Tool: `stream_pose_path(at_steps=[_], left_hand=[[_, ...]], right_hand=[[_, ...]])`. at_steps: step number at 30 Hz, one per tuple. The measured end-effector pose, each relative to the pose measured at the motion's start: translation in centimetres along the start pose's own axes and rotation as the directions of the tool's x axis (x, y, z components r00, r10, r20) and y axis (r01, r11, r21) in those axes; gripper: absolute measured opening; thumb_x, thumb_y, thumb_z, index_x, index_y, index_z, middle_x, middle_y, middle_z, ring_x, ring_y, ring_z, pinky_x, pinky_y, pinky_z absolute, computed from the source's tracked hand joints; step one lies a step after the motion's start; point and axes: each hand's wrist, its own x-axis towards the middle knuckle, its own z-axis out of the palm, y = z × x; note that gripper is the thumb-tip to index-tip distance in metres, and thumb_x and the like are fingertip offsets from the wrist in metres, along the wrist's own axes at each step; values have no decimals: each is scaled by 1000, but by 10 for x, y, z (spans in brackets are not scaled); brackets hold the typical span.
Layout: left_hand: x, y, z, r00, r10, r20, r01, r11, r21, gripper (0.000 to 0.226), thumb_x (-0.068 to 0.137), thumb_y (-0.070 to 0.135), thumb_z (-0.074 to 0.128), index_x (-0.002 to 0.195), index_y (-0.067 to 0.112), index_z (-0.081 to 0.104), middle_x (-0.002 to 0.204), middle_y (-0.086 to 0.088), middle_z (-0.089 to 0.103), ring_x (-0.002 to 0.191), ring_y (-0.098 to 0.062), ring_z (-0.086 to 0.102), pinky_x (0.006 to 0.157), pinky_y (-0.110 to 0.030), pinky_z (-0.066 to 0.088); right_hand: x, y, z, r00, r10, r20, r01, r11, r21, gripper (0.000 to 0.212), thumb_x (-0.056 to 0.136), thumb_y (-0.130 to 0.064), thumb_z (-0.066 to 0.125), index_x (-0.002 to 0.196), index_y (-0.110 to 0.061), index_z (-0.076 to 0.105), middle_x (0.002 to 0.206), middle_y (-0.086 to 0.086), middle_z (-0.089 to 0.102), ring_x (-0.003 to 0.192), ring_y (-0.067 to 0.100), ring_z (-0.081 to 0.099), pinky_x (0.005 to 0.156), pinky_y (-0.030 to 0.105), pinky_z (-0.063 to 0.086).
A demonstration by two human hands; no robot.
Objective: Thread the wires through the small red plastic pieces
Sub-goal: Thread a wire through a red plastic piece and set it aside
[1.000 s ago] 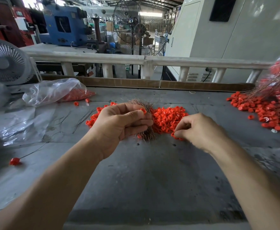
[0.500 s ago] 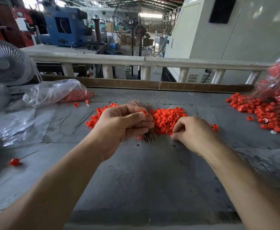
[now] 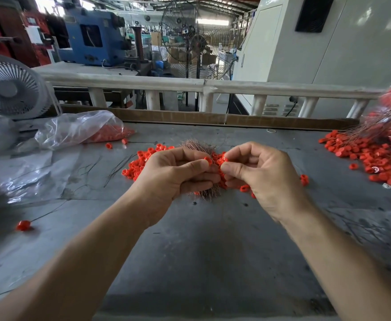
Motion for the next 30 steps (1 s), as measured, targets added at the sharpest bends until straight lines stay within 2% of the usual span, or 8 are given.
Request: stream_pose_path(at_steps=[4,7,9,12,15,17,22,30], left_hand=[[0,-1,0,1000,17,4,-17,998,53,26,76,15,74,99,4,69,98,-24,76,93,-33,76,72,-29,62],[-2,-1,1,999,35,11,-36,994,107,23,79,14,73,99,3,70,96,-22,77,91,-32,77,73,-30,63],[-2,-2,3,998,52,17,-54,988,147,11,85,9,71,96,6,71,94,-21,77,89,-30,77,74,-30,63],[-3,-1,4,997,75,16,-77,980,182,6,91,3,68,95,6,71,90,-19,77,85,-28,77,74,-29,63],[-4,-1,4,996,91,25,-94,971,219,7,93,3,67,99,4,70,91,-19,77,87,-30,77,74,-28,63],[-4,0,5,995,100,29,-104,966,238,8,92,3,67,100,4,70,92,-19,77,89,-32,76,75,-29,63],[-3,-1,3,992,116,43,-124,958,260,12,92,4,67,104,3,69,92,-18,77,89,-30,77,77,-30,63],[-3,-3,2,992,122,41,-128,958,255,19,84,15,71,101,5,70,91,-18,77,88,-29,77,79,-33,63]], right_hand=[[-2,-1,4,996,-92,8,92,995,-24,16,86,0,77,90,-15,75,74,6,76,71,18,74,67,30,62],[-4,0,5,988,-153,15,154,984,-91,17,88,-4,76,88,-20,77,70,1,74,66,12,71,63,24,59],[-4,1,6,984,-179,24,181,972,-152,18,87,-8,78,86,-26,77,73,-5,75,68,6,69,63,22,56],[-5,2,7,976,-212,40,215,942,-259,13,85,-15,81,86,-28,77,78,-12,74,74,7,69,72,32,58],[-5,2,7,971,-234,37,234,925,-300,13,85,-17,82,87,-28,77,78,-13,73,73,9,68,72,33,58],[-6,1,7,969,-245,34,243,919,-311,13,85,-16,81,87,-28,78,79,-14,74,75,10,69,72,31,58],[-8,-3,6,960,-277,47,275,894,-353,11,85,-12,81,90,-22,80,82,-12,74,81,6,69,70,14,51],[-10,-8,6,950,-302,76,309,882,-356,10,84,-7,80,93,-13,82,91,-4,74,90,11,69,83,30,55]])
